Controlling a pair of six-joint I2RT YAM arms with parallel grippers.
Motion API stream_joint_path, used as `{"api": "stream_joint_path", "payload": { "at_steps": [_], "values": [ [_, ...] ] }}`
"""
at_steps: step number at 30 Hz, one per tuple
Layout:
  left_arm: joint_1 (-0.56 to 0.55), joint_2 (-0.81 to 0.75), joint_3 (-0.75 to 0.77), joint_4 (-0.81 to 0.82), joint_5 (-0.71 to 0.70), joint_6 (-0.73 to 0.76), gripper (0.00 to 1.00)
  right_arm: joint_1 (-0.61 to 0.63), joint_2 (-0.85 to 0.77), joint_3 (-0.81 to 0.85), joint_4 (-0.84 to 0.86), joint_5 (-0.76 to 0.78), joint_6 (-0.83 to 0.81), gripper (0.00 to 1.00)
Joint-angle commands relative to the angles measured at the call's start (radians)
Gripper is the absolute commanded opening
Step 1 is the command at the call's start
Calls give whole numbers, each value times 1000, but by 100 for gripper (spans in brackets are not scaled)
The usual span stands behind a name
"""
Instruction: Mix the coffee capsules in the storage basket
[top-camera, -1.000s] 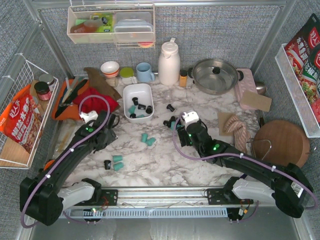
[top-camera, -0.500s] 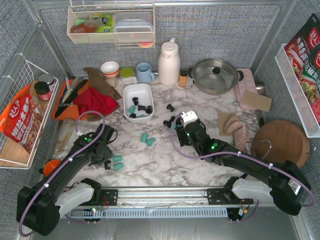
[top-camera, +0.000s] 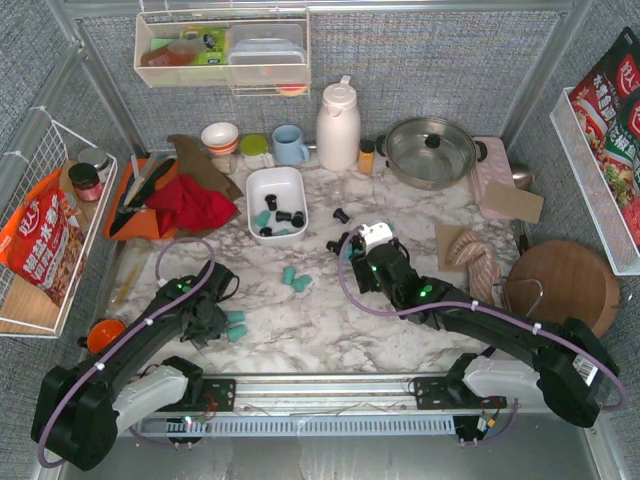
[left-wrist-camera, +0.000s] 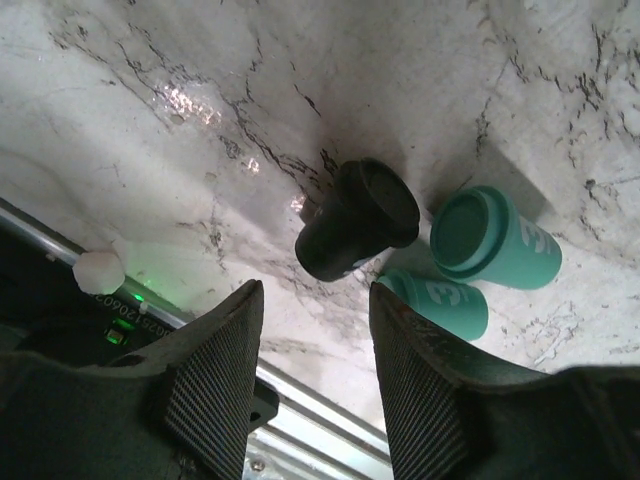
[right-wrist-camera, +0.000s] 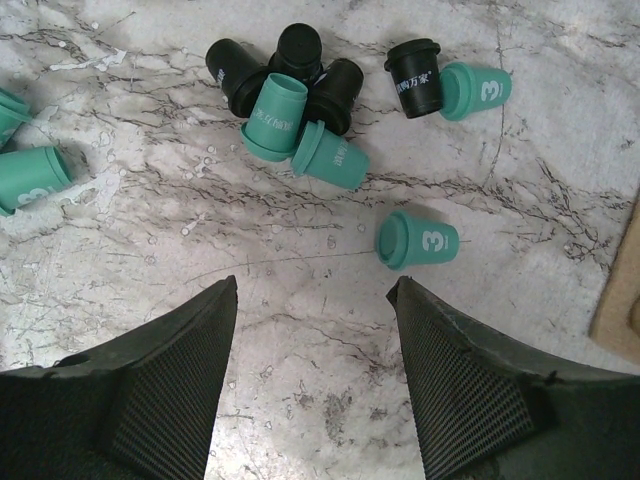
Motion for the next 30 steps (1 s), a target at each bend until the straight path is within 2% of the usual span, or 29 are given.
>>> {"api": "stream_joint_path", "payload": {
  "at_steps": [1,7,21,27,30],
  "values": [
    [-2,-16,-38,86,-46,-55,55,1,-1,10,21,17,1,69],
    [-2,23,-69,220,-62,-4,55,1,5,9,24,17,3,69],
    [-1,94,-75,279,-91,21,52,1,34,13,27,26,0,70],
    [-1,45,-82,270,-128,18,45,1,44,16,29,27,0,70],
    [-2,21,-86,275,-146,19,38,1,42,16,29,28,0,70]
  ]
}}
